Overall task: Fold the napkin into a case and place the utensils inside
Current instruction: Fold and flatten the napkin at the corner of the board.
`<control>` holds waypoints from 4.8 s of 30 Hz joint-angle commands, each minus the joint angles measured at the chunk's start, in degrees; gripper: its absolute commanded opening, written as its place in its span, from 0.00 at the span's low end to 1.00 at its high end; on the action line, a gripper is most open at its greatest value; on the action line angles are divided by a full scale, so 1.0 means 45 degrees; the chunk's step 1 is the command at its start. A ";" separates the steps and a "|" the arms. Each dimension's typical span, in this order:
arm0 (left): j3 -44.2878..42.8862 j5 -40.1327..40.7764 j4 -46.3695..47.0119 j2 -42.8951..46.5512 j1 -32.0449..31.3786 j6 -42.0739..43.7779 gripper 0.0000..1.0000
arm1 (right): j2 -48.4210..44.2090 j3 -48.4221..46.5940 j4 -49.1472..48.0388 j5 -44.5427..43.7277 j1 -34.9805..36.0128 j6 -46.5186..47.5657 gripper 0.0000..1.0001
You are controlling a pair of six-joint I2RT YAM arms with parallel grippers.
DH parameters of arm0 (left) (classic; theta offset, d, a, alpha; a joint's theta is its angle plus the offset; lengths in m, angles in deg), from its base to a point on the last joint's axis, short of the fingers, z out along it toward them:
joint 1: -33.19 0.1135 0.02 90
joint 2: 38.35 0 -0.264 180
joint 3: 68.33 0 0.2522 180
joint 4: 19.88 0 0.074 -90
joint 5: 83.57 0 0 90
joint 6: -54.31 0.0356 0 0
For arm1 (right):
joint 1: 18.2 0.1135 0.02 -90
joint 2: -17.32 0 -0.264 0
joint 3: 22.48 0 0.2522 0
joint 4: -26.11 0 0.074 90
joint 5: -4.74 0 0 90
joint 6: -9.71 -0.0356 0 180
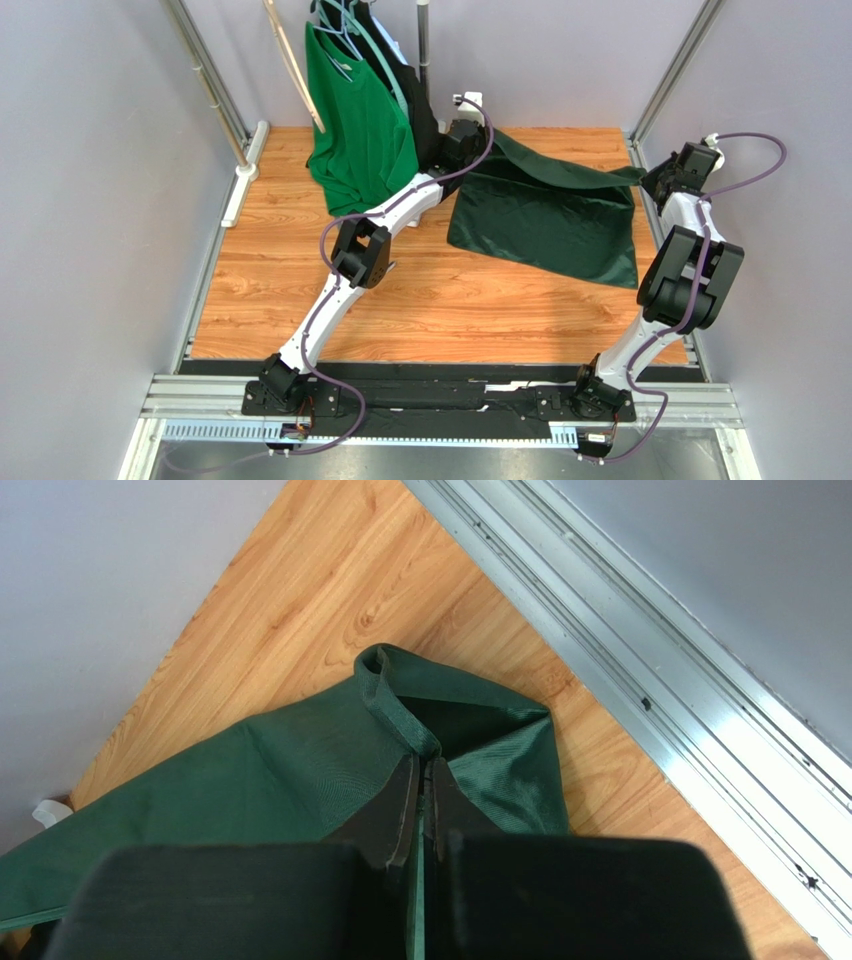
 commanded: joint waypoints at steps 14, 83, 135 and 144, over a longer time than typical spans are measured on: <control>0.6450 -0.1283 -0.3672 0.5795 0.0315 -0.1697 0.00 | -0.3888 0.1105 0.4162 -0.0977 -0.0004 0.0848 0.00; 0.3685 -0.3531 -0.1874 0.6427 -0.0467 0.0274 0.00 | -1.1373 0.3289 0.2749 -0.4299 -0.0043 0.1082 0.00; 0.9519 -0.5696 -0.7887 0.8841 0.0510 -0.3143 0.00 | -0.7870 0.3603 1.0138 -0.5136 0.0231 -0.0557 0.00; 1.0241 -0.6067 -0.9002 0.8746 0.0490 -0.3084 0.00 | -0.8751 0.4950 1.0337 -0.5196 0.0231 -0.0715 0.00</control>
